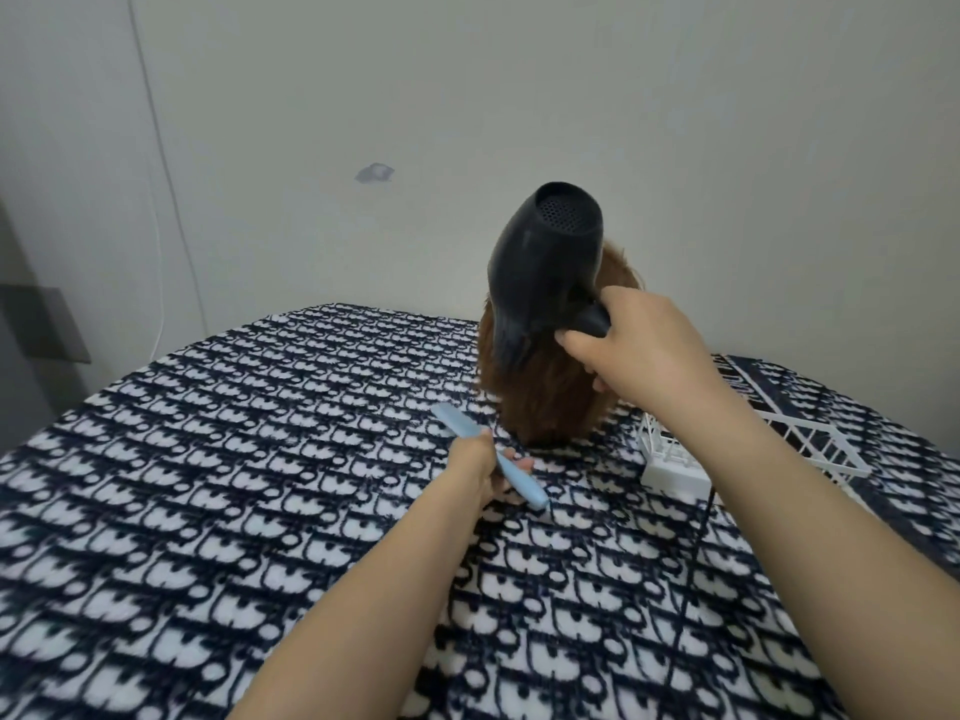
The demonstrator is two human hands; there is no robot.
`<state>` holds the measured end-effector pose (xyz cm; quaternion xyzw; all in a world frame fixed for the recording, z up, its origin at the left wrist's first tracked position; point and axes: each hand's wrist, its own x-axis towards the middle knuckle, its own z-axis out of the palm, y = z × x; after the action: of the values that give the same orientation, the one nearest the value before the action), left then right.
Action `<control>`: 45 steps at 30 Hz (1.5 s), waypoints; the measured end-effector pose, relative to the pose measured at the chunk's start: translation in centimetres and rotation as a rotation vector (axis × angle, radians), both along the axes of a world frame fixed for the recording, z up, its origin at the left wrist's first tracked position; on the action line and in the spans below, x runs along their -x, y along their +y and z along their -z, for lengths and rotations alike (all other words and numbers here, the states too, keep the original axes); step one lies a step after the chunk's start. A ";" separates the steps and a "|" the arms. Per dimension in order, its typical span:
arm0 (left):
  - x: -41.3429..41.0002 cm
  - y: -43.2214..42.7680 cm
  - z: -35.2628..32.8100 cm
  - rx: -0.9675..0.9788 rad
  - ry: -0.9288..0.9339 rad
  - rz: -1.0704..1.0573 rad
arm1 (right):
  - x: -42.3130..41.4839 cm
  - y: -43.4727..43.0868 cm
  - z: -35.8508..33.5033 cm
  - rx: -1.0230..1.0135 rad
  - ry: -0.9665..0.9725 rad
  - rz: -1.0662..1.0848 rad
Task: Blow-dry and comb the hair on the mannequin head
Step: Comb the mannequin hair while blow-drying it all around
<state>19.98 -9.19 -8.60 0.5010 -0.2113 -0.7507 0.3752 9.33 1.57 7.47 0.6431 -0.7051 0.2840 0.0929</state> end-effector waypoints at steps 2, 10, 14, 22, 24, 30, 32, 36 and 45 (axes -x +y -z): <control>-0.3 -0.3 -0.7 0.140 -0.044 -0.013 | -0.1 -0.3 -0.4 0.050 0.027 0.019; -1.0 -1.8 -3.7 0.356 -0.079 -0.120 | -0.2 -1.9 -4.8 0.012 -0.106 -0.019; -0.9 -2.3 -6.3 0.326 0.009 -0.087 | -0.6 -2.7 -6.5 0.004 -0.094 -0.018; 1.0 -3.9 -10.8 0.587 -0.067 -0.092 | -2.2 -3.7 -8.5 0.114 -0.022 -0.012; 1.8 -4.3 -10.6 0.589 -0.084 -0.070 | -2.1 -3.8 -8.6 0.097 -0.082 -0.043; 2.9 -5.3 -9.3 0.546 -0.250 -0.120 | -1.7 -3.7 -7.5 0.066 -0.077 -0.039; 3.0 -5.5 -9.1 0.549 -0.318 -0.137 | -1.6 -3.8 -7.1 0.021 -0.093 -0.053; 3.7 -4.4 -7.8 0.535 -0.362 -0.154 | -1.5 -3.9 -6.5 0.014 -0.085 -0.024; 3.2 -3.4 -2.4 0.272 -0.153 0.003 | -1.0 -4.1 -5.8 -0.071 -0.152 -0.055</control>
<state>16.81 -12.57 -6.17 0.5010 -0.3398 -0.6753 0.4213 10.35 -2.51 13.27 0.6417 -0.7019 0.3091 0.0084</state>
